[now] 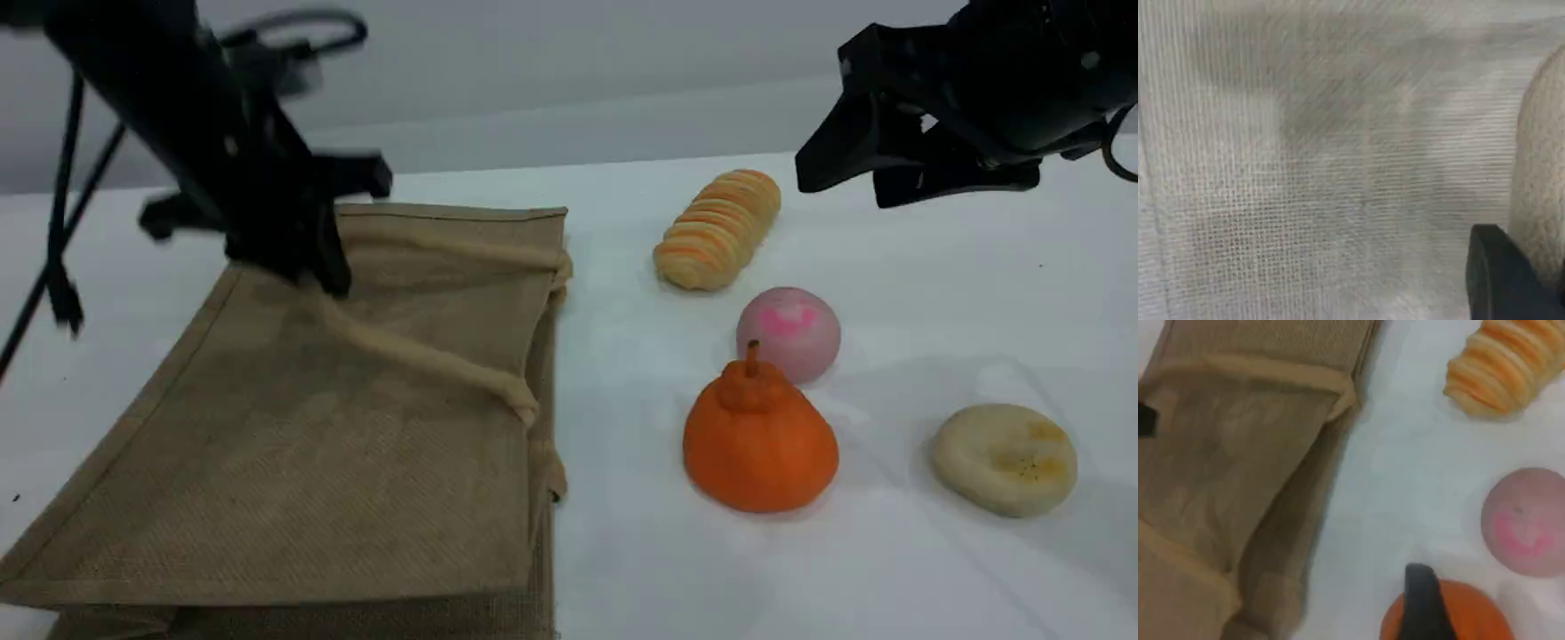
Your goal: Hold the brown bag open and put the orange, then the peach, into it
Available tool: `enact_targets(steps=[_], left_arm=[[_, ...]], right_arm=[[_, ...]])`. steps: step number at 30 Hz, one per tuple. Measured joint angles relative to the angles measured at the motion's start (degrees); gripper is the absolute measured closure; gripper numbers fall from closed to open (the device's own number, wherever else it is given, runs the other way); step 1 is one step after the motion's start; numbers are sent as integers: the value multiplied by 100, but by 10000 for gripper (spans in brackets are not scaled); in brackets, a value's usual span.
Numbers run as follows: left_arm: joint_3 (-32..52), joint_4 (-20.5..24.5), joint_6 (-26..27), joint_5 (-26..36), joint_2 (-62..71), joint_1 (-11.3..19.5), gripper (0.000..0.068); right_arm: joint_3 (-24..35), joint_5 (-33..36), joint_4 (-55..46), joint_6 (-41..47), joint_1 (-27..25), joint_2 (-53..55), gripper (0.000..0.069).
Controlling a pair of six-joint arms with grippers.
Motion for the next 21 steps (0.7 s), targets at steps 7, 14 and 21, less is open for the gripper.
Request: enact_targets(steps=[7,14,21], left_arm=[[-911,-34,814,1493,-904,0,610],[-1970,-558,1855,2800,-1707,0,610],[-2501,-1327,3071,3518,-1803,6,610]], right_arm=[[0,35,-17,8,0,0,290],[0,308,-31,-3,0,0,290],[0,385,-39,-188,0,0,290]])
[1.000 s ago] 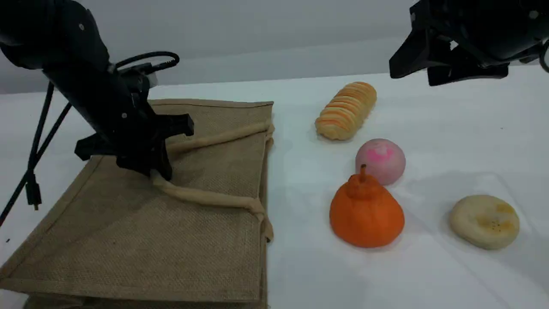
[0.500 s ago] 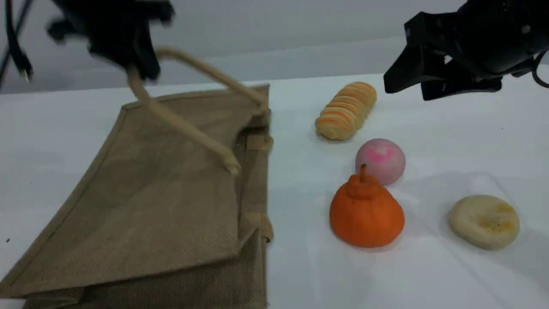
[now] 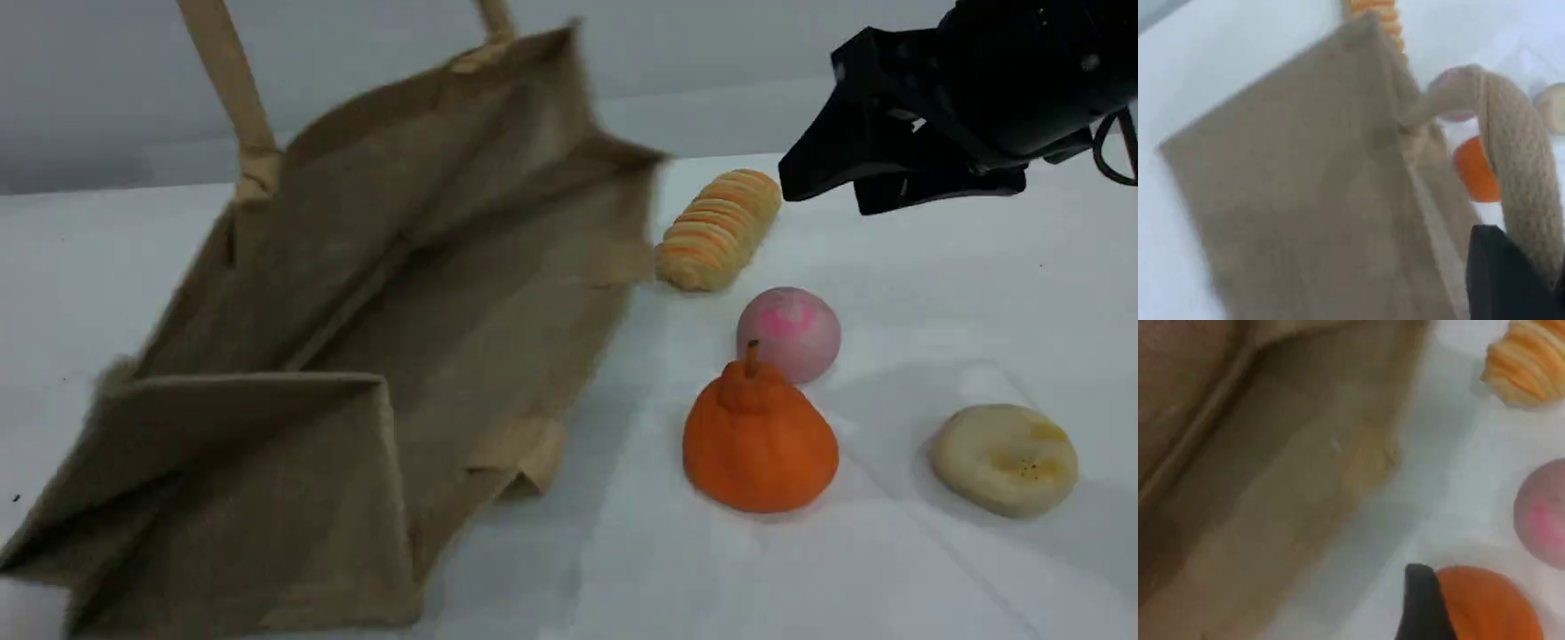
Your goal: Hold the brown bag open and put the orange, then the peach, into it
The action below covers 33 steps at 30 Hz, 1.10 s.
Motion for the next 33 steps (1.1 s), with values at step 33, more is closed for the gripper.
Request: enact_targets(steps=[33], left_arm=[[-36,253,145,-16,1,11,610]], right_arm=[[0,-897,-281,-79,852,1266,290]])
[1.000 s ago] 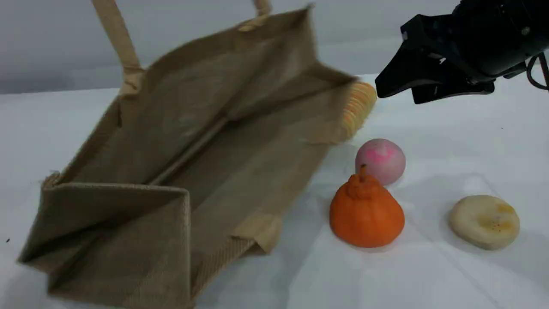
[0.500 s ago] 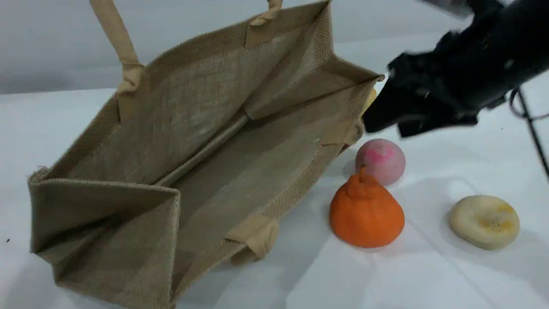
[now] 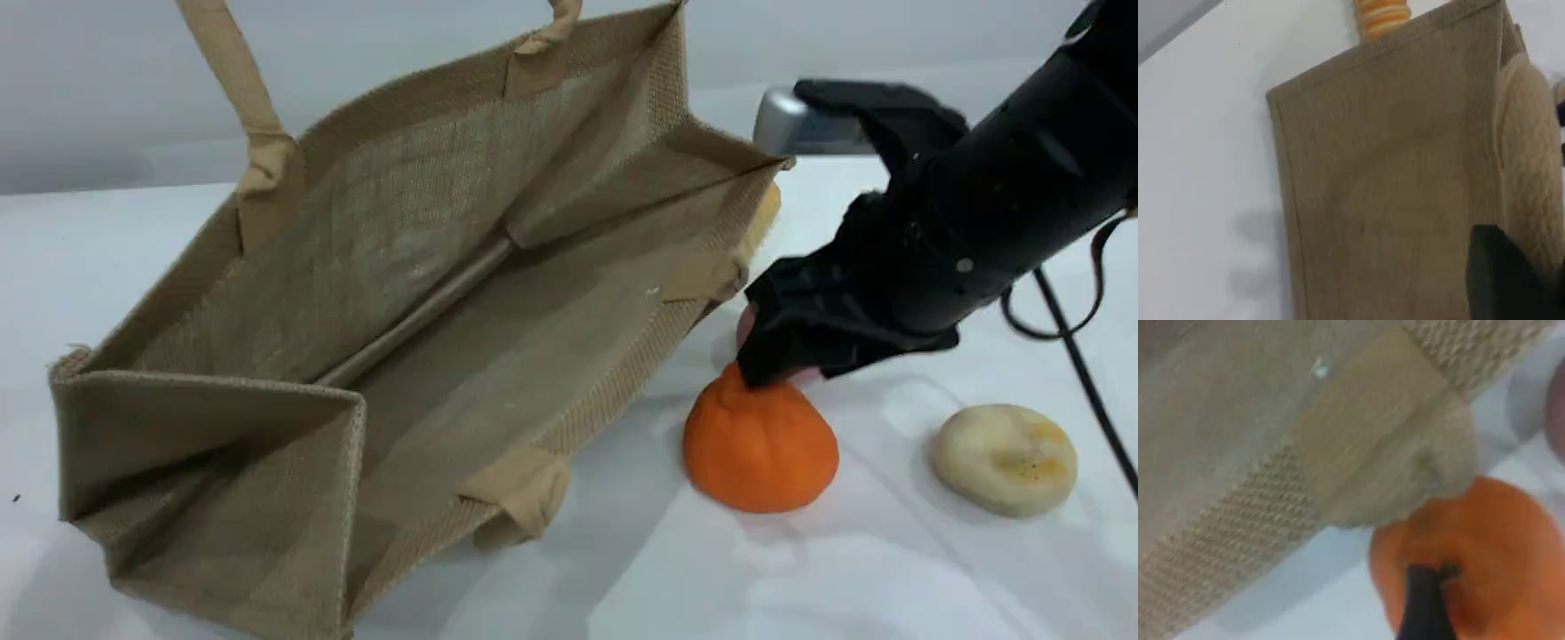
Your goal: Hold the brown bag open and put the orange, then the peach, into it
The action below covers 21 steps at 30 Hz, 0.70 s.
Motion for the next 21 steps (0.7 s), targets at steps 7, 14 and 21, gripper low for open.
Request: enact_targets(steps=[7,14,21], left_arm=[[0,0,0,-6,0,0,610],[0,5,0,-6,0,0,610],[0,-149,6,-6,0,0,610]], right_arm=[[0,283,124,-37,0,293,290],[0,136,881,-793,0,403,291],[0,56,1330,-1349,0,403,482]])
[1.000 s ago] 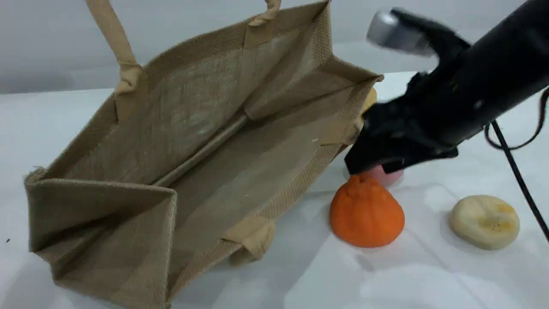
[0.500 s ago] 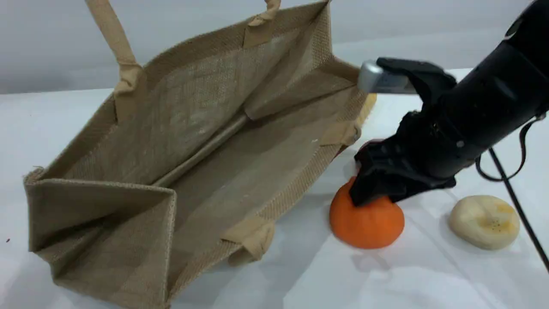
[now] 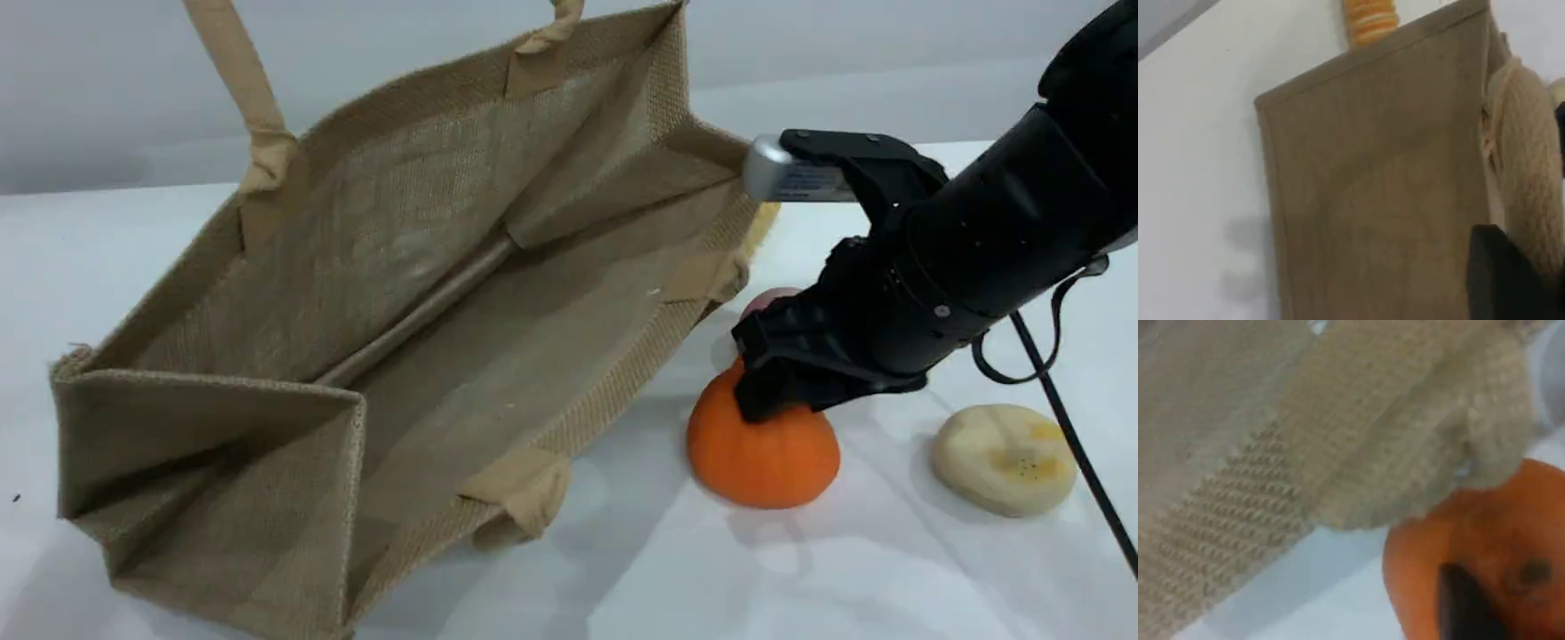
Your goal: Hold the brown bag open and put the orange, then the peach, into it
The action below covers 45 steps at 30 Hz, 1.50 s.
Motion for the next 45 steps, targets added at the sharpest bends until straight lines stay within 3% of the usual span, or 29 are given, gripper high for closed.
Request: enact_targets(steps=[3,5,13,25,29,34,45], left_arm=[[0,0,0,0,0,0,610],[0,0,0,0,0,0,610],[0,0,-5,0,0,0,610],[0,0,-5,0,0,0,610],[0,0,-5,0,0,0,610],[0,5,10,0,0,0,610],[0,5,15,0,0,0,610]], right_arm=[[0,0,0,0,0,0,635],[0,7,5,0,0,0,664],[133,24,-567,342,-15,-472,670],[399,582,-3414,3067,-15,-2755,670],[399,670,-3809,3568,-9,-3306,670],[399,689,-3351,3247,29,-3273,670],[-74,358,-911,1298,961,-2291,670]])
